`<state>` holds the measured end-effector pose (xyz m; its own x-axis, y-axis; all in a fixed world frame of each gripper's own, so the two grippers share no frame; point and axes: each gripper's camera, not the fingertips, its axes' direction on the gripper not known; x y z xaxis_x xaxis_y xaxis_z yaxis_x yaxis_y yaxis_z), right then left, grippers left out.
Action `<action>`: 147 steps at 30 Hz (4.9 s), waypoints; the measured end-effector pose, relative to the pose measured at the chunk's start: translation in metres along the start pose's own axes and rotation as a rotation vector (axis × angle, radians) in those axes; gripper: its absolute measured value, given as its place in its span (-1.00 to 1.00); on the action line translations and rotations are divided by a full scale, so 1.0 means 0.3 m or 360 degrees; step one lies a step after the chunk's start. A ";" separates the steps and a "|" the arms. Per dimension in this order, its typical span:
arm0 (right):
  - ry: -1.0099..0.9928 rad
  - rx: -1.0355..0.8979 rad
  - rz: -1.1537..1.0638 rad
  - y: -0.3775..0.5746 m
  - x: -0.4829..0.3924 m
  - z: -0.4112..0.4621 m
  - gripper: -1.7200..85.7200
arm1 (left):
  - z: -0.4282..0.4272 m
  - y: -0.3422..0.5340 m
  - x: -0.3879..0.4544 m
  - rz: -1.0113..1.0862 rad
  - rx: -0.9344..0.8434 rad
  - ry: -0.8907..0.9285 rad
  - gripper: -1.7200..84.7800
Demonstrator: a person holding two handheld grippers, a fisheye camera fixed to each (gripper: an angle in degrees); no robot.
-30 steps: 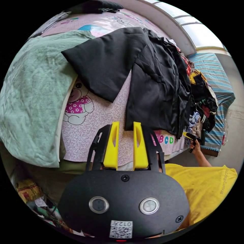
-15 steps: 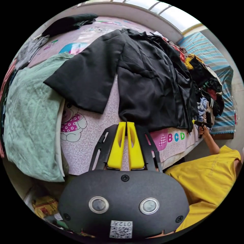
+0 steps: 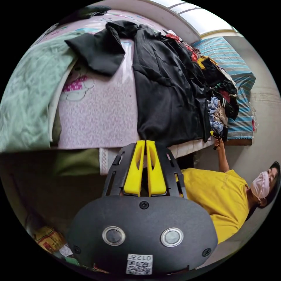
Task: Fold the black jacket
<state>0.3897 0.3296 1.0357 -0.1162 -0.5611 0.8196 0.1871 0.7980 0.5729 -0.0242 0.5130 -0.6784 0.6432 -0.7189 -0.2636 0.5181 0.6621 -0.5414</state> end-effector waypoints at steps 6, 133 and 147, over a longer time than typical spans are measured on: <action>0.0055 -0.0004 -0.0033 0.161 -0.035 -0.017 -0.94 | 0.008 0.213 0.004 -0.0001 0.0116 0.0072 -0.96; 0.0219 0.0271 -0.0418 0.030 -0.136 0.446 -0.90 | 0.819 -0.484 1.170 0.0417 0.0019 -0.0200 -0.95; 0.0722 0.0300 -0.0566 0.764 -0.114 0.566 -0.71 | 1.045 -0.245 1.605 0.0667 0.0122 0.0101 -0.96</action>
<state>0.2709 0.5690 1.1411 0.2957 -0.8050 0.5144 0.0320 0.5465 0.8369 0.4242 0.1847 -0.5152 0.7722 -0.3942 -0.4983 0.2610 0.9119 -0.3168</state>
